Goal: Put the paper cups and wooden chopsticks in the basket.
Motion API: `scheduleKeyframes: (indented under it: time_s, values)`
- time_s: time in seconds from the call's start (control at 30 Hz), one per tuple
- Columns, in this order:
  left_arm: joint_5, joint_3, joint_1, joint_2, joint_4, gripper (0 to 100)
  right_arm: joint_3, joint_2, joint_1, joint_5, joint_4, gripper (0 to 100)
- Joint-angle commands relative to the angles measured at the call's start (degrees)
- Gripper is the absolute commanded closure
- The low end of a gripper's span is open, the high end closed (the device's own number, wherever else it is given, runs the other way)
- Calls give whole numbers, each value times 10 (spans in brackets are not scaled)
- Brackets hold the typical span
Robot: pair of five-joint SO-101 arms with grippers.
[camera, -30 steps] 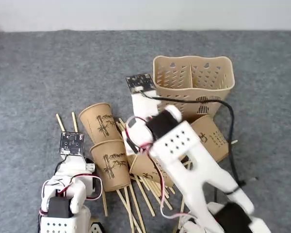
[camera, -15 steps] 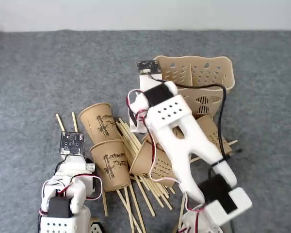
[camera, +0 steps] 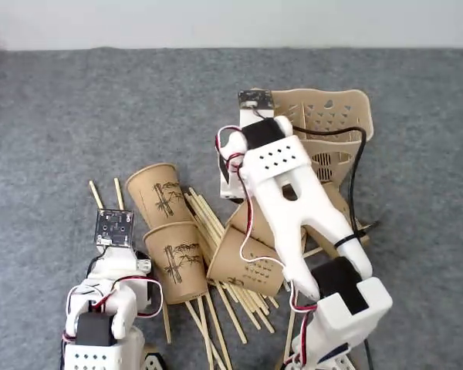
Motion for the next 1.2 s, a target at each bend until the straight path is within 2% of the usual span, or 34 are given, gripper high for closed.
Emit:
scheduleKeyframes:
  time_s: [0.0,0.3,0.7,0.83,1.0,1.17]
  values:
    - [-3,-7,1,-8,-4,982,-29,-9,7,0,21,934]
    - [-3,-7,1,-8,-4,982,-29,-16,7,4,107,940]
    - [-3,-7,1,-8,-4,982,-26,-164,7,49,119,943]
    - [-3,-7,1,-8,-4,982,-25,-192,2,63,130,991]
    - [-3,-7,1,-8,-4,982,-20,-187,-36,73,129,933]
    - [-3,-7,2,-8,-4,982,6,-151,-85,106,125,797]
